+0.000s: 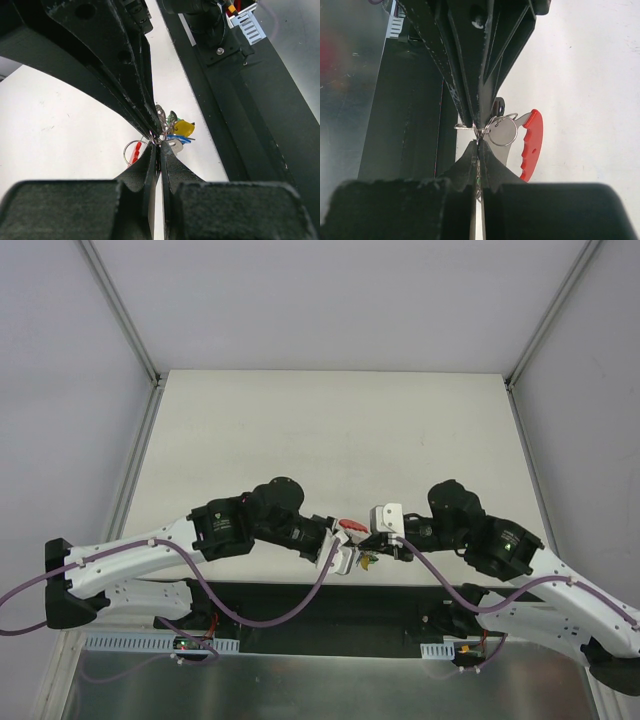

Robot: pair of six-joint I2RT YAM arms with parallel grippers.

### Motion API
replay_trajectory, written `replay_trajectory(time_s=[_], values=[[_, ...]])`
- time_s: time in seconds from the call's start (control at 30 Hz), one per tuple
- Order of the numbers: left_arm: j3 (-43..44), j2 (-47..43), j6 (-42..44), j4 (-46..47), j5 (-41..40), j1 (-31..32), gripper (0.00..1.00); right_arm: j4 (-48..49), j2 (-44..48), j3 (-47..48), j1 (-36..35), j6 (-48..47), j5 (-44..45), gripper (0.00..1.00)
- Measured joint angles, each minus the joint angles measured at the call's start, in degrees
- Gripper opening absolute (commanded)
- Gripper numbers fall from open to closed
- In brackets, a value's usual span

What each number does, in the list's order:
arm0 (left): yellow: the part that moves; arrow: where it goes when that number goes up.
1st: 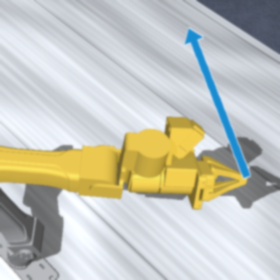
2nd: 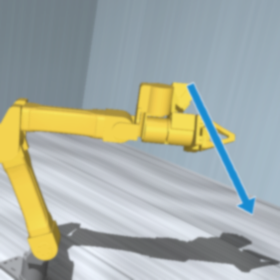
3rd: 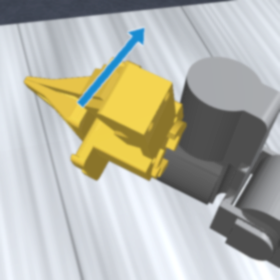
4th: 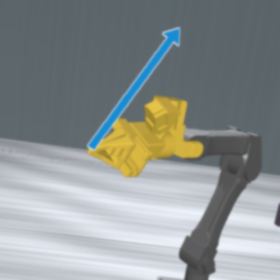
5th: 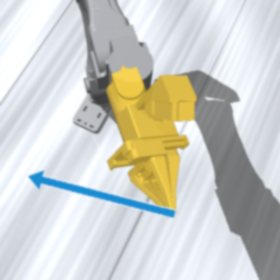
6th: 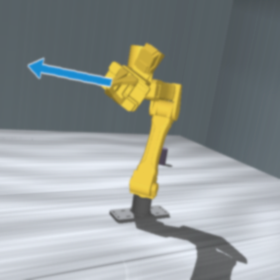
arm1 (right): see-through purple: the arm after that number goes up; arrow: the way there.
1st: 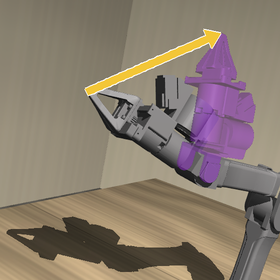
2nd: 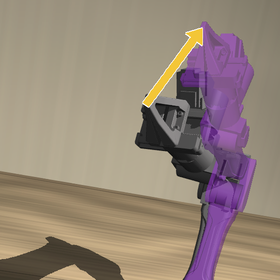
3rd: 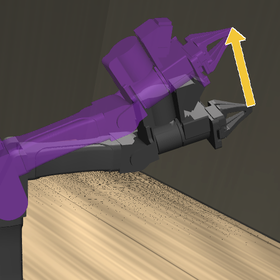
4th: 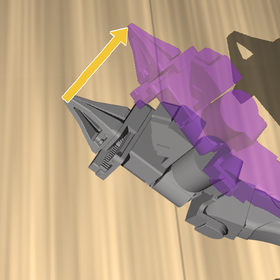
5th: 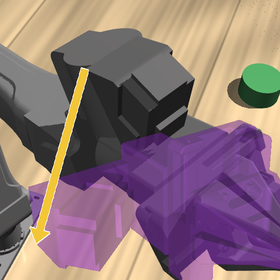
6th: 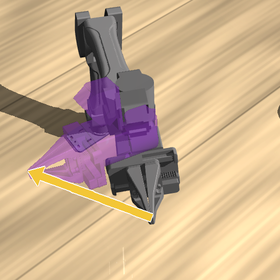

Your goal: Remove the keys from the keyring

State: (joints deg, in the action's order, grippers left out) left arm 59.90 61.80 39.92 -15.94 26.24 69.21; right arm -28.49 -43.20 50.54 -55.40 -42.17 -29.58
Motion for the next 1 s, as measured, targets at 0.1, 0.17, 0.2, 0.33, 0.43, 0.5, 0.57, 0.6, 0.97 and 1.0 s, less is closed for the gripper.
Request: replay_trajectory(time_s=[0.1,0.17,0.2,0.33,0.43,0.5,0.57,0.6,0.97,1.0], values=[[0.0,0.2,0.3,0.0,-0.4,0.3,0.00,-0.3,0.1,0.0,-0.1,0.6,0.5,0.01],[0.0,0.2,0.6,0.0,-0.7,0.4,0.00,-0.2,0.4,0.0,-0.3,1.1,1.1,0.01],[0.0,0.2,0.8,0.0,-0.9,0.5,0.00,-0.2,0.6,0.0,-0.3,1.4,1.3,0.01],[0.4,0.2,1.6,0.2,-1.0,0.6,0.00,0.3,1.6,-0.1,0.3,2.9,1.6,0.01],[0.9,0.1,2.3,0.2,-1.2,0.6,0.00,0.9,1.7,-0.1,1.9,4.6,0.2,0.01],[1.1,0.1,2.9,-0.3,-1.5,1.0,0.00,1.1,1.7,-0.1,2.8,5.8,-1.0,0.01],[1.5,0.1,3.3,-0.9,-1.9,1.4,0.00,1.3,1.7,-0.1,3.5,7.0,-2.1,0.01],[1.6,0.2,3.5,-1.2,-2.1,1.4,0.00,1.4,1.7,-0.1,3.8,7.5,-2.7,0.01],[2.3,0.1,4.8,-2.1,-3.5,2.6,0.00,3.5,3.2,-1.8,7.8,11.8,-7.5,0.01],[2.3,0.1,4.8,-2.2,-3.7,2.8,0.00,3.7,3.2,-1.9,8.1,12.1,-7.7,0.01]])
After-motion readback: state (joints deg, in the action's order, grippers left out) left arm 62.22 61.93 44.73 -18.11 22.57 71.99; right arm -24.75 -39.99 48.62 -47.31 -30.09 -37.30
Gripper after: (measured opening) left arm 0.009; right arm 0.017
